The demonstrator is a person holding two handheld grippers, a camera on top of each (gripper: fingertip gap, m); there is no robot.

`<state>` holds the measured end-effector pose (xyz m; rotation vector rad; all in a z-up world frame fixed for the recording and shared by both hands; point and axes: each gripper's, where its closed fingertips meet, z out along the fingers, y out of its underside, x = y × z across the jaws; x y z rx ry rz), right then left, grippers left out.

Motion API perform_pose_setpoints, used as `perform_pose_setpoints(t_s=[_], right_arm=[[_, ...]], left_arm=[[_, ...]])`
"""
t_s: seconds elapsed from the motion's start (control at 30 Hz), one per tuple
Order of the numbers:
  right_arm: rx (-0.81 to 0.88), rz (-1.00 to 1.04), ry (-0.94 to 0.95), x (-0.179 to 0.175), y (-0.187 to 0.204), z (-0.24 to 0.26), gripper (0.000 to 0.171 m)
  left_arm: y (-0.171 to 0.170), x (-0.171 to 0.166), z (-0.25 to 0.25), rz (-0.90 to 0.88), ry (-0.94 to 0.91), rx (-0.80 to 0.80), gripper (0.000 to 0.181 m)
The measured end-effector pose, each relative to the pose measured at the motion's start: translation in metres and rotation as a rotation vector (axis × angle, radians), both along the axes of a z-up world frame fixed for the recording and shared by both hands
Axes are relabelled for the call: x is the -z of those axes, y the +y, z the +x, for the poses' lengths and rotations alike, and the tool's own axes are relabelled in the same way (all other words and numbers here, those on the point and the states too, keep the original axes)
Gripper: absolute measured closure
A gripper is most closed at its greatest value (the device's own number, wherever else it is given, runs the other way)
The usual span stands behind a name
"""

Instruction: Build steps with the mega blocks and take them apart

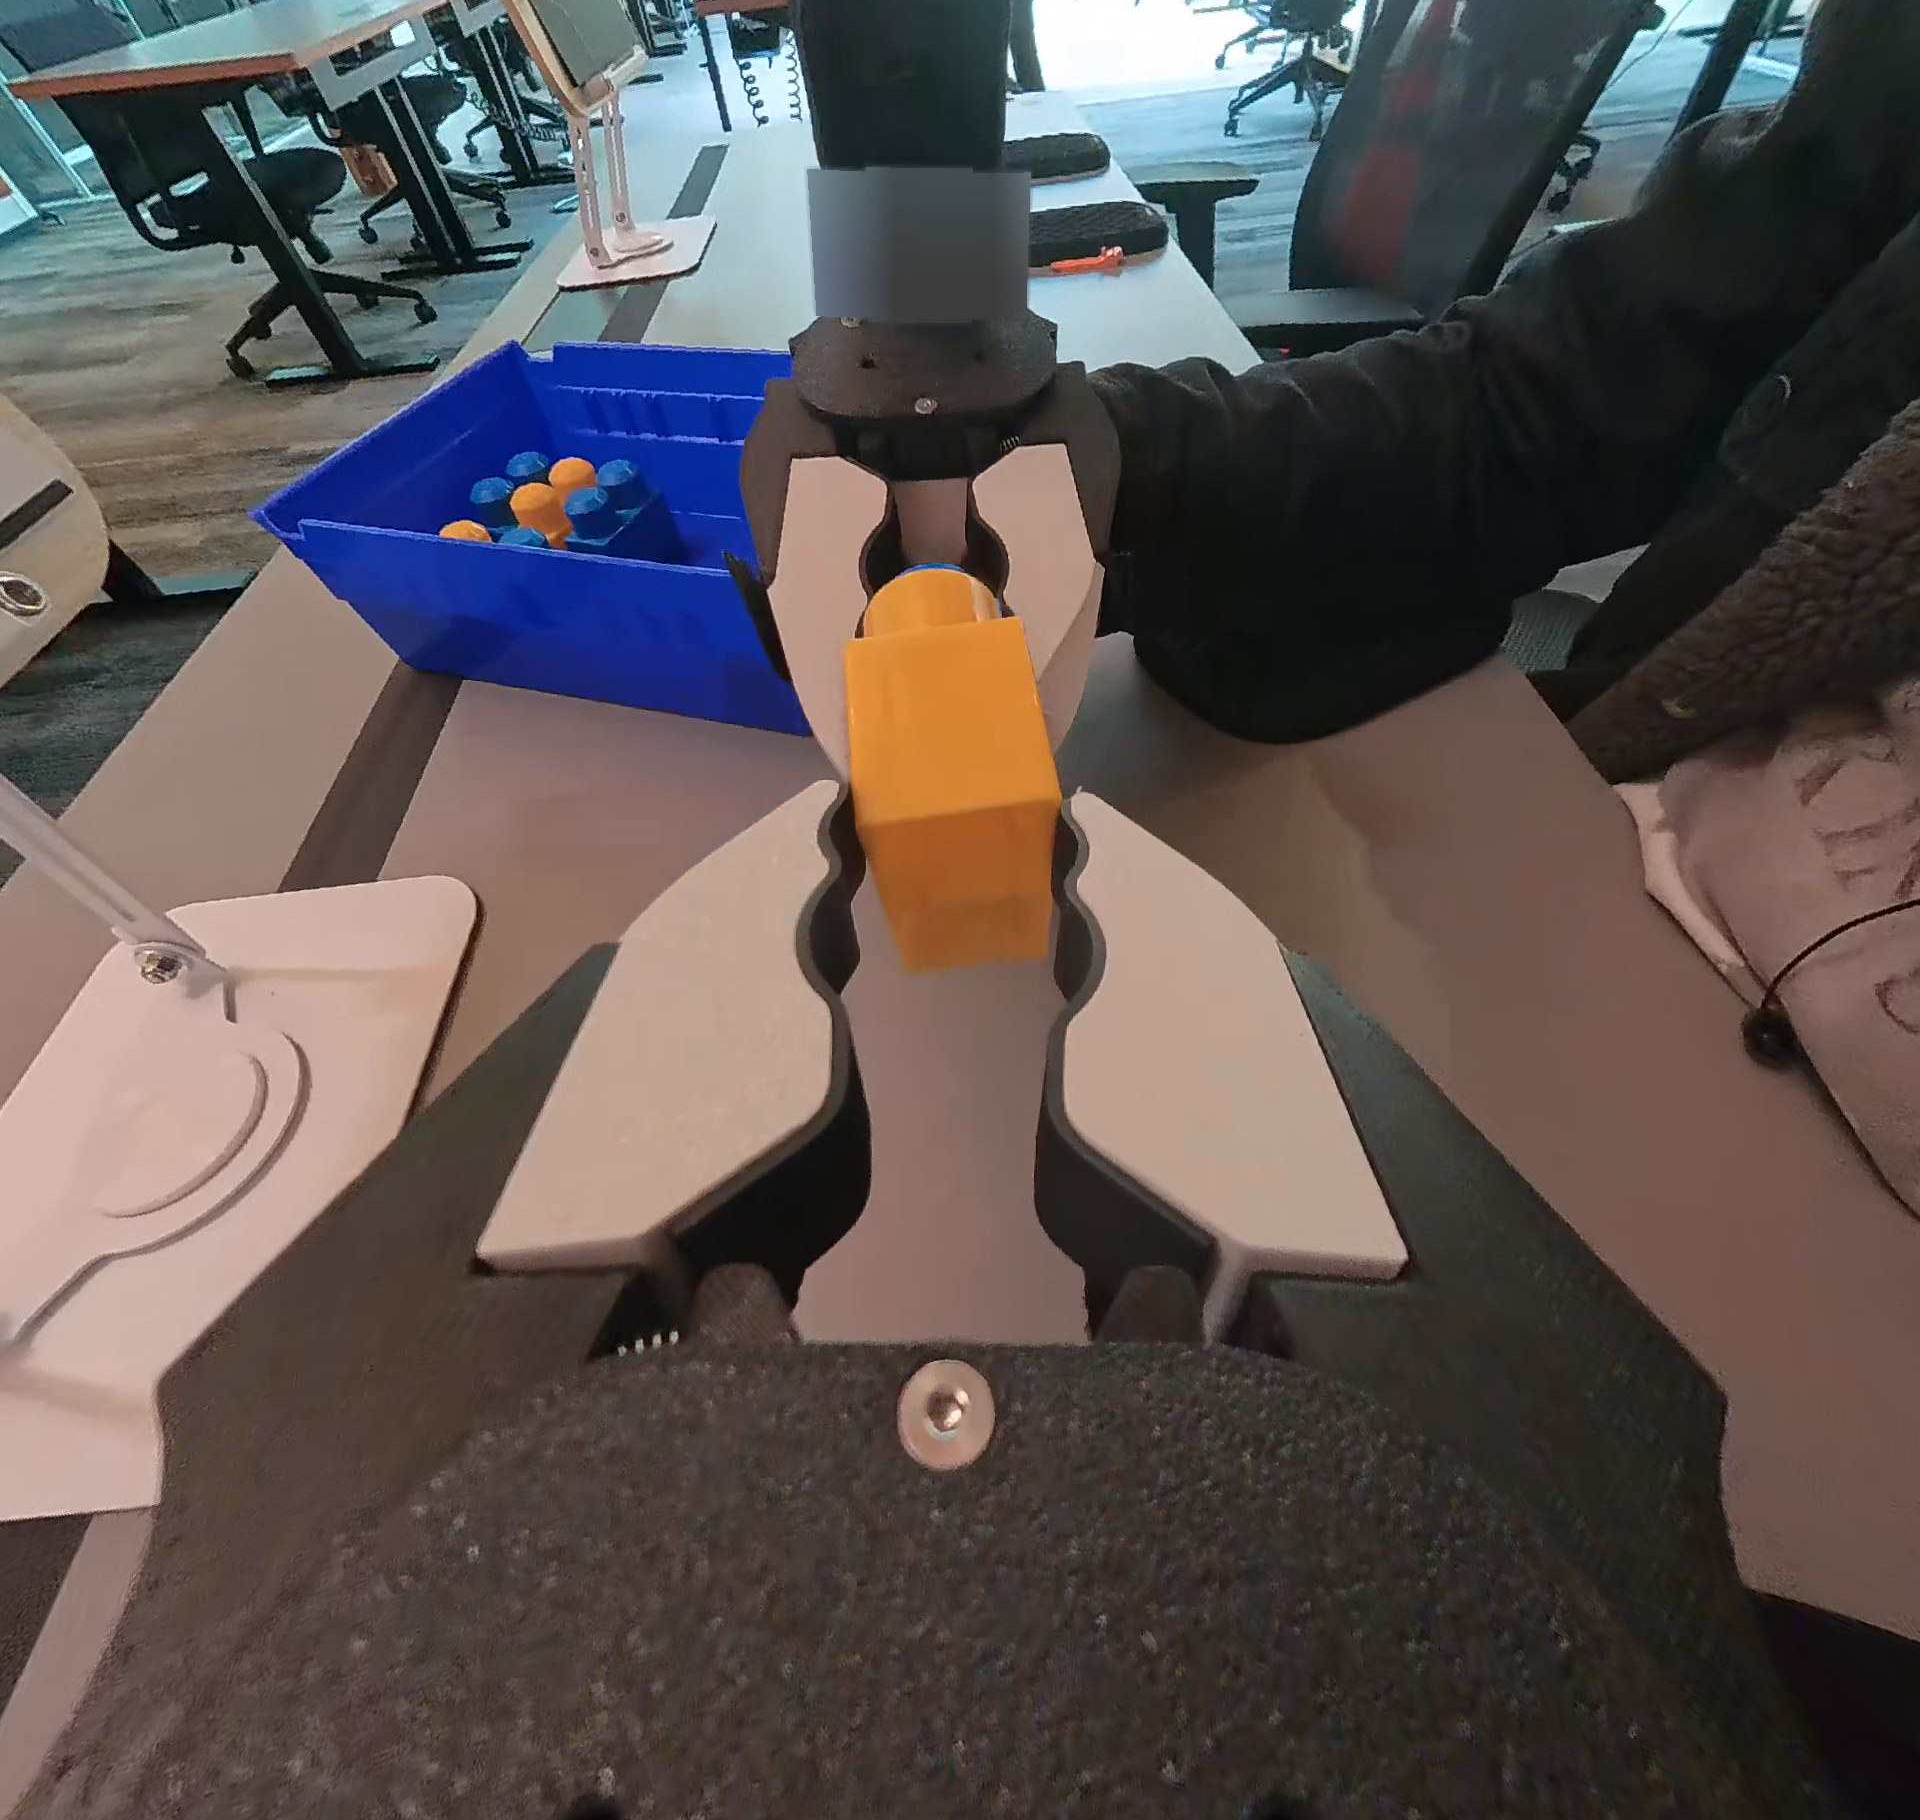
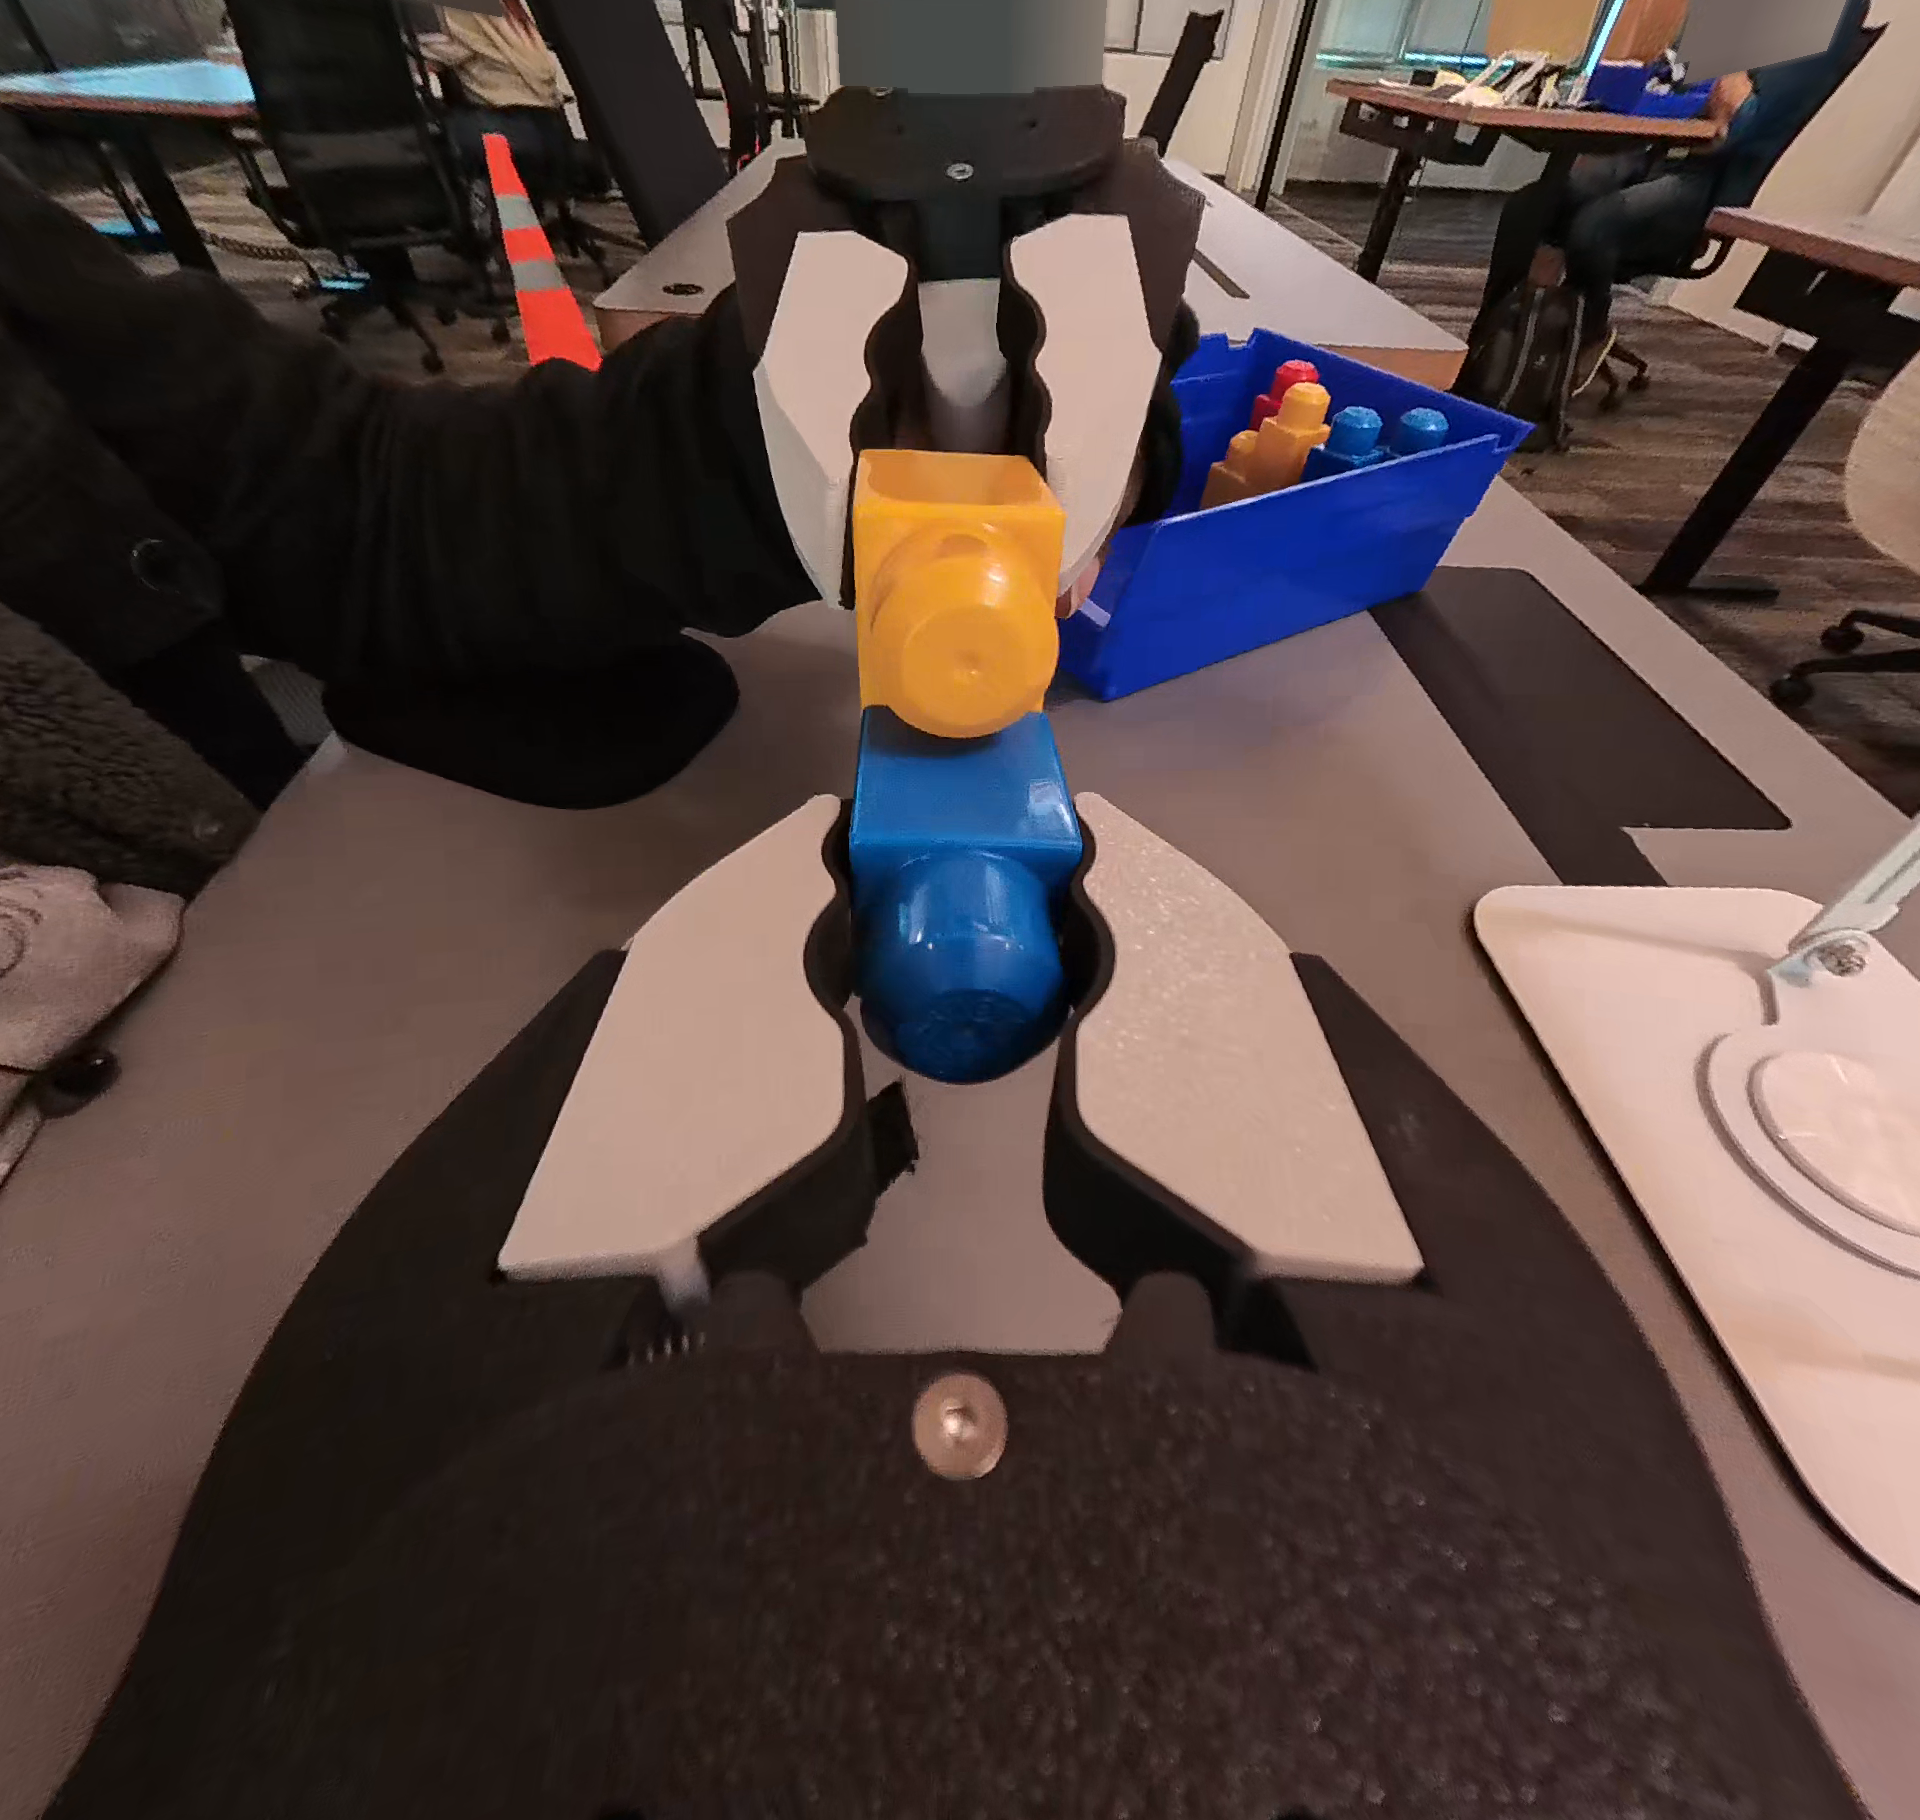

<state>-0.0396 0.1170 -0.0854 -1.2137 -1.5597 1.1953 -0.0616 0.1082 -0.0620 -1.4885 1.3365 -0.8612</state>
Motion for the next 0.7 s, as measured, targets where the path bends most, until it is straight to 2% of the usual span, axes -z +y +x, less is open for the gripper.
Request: perform_pose_setpoints(t_s=[0.23, 0.47, 0.7], right_arm=[[0.002, 0.006, 0.003, -0.007, 0.005, 0.01, 0.136], [0.078, -0.009, 0.078, -0.031, 0.032, 0.046, 0.136], [0.096, -0.015, 0.083, -0.029, 0.037, 0.047, 0.135]], left_arm=[[0.001, 0.004, -0.005, 0.004, 0.027, -0.002, 0.146], [0.017, 0.001, -0.049, -0.004, 0.02, -0.109, 0.146], [0.022, -0.002, -0.055, 0.003, 0.003, -0.137, 0.146]])
